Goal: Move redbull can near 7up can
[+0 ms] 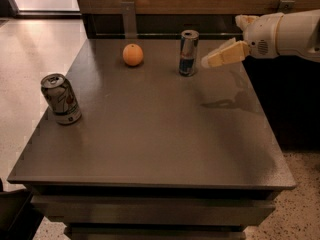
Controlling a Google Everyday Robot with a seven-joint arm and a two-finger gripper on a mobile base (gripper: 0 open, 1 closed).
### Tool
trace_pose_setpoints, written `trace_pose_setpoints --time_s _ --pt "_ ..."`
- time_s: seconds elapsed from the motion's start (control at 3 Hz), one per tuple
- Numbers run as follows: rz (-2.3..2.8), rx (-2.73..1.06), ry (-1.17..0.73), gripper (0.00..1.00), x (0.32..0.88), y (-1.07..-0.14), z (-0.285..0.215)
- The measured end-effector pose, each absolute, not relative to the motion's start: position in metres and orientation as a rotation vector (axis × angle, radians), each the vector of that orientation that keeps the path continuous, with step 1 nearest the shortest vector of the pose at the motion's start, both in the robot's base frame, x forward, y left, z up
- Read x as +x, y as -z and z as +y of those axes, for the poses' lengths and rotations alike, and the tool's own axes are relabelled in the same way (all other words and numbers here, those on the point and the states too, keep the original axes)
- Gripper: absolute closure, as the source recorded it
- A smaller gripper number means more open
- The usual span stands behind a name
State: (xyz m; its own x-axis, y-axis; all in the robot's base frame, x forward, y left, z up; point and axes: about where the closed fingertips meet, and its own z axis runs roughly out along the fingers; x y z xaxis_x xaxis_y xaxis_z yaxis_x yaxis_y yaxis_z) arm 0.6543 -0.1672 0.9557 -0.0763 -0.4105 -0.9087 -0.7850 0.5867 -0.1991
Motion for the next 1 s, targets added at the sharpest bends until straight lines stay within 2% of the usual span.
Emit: trace_pose_setpoints --time_s 1.0 --pt "1.598 -0.923 -0.584 0.0 0.723 -0.915 -0.14"
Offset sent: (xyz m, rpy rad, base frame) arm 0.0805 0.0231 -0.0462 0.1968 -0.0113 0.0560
